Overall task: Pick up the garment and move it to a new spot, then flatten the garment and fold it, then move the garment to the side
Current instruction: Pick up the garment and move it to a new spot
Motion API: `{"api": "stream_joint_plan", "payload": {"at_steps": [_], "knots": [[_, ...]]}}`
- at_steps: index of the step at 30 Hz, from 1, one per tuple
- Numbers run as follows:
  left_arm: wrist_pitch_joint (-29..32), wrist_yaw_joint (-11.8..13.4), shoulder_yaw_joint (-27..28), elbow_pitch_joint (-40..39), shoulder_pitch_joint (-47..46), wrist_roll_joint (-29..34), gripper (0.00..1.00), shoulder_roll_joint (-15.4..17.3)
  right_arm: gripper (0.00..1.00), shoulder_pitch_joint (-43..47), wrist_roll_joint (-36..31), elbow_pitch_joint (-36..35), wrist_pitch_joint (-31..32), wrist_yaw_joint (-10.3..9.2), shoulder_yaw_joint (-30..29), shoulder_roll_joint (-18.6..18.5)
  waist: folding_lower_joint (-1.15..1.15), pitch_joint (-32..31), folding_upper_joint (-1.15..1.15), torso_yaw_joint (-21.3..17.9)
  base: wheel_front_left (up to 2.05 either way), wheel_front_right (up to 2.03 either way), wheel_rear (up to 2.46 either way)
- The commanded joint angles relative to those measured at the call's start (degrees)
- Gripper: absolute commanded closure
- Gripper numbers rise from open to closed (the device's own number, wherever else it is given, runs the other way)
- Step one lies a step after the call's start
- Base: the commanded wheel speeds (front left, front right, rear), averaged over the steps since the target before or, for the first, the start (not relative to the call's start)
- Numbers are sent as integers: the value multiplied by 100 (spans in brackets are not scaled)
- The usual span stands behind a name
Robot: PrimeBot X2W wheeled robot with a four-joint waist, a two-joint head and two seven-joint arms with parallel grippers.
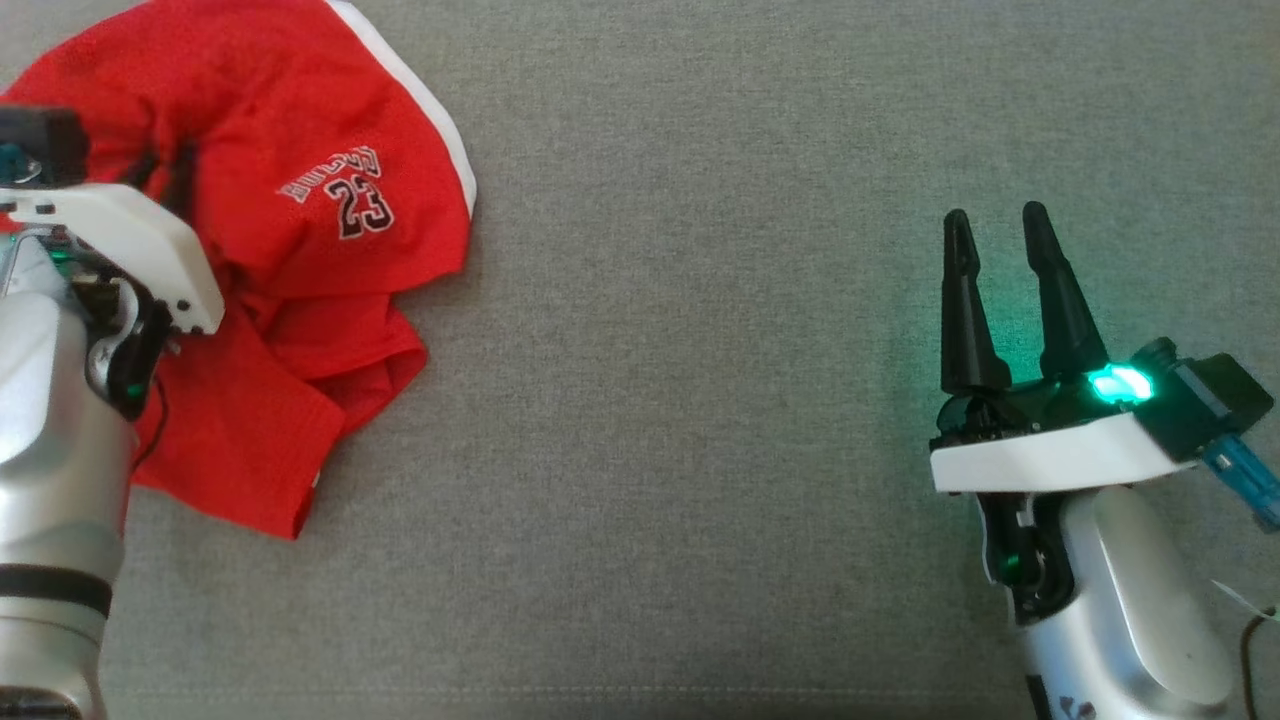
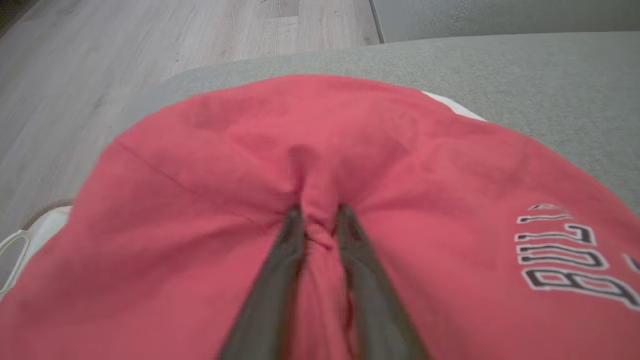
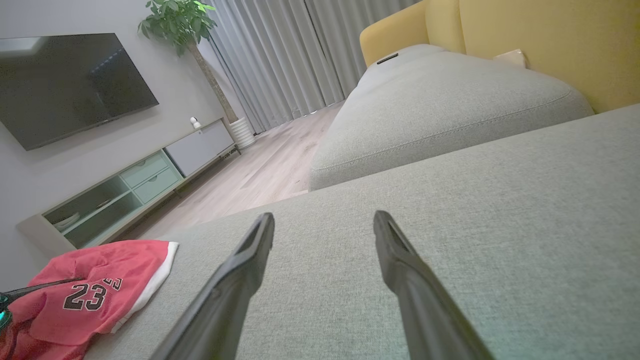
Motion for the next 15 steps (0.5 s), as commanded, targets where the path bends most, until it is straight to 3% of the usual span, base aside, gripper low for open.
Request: {"api": "stream_joint_plan", "payload": {"at_steps": [1, 15], "knots": [[22, 8, 56, -37, -216, -138, 100, 363, 0, -96, -42, -203, -37, -4, 115, -14, -1, 5, 0, 11, 0, 0, 0], [-1424, 7, -51, -90, -611, -515, 100, 489, 0, -41, 34, -67, -37, -4, 114, -14, -1, -398, 0, 190, 0, 0, 0]]}}
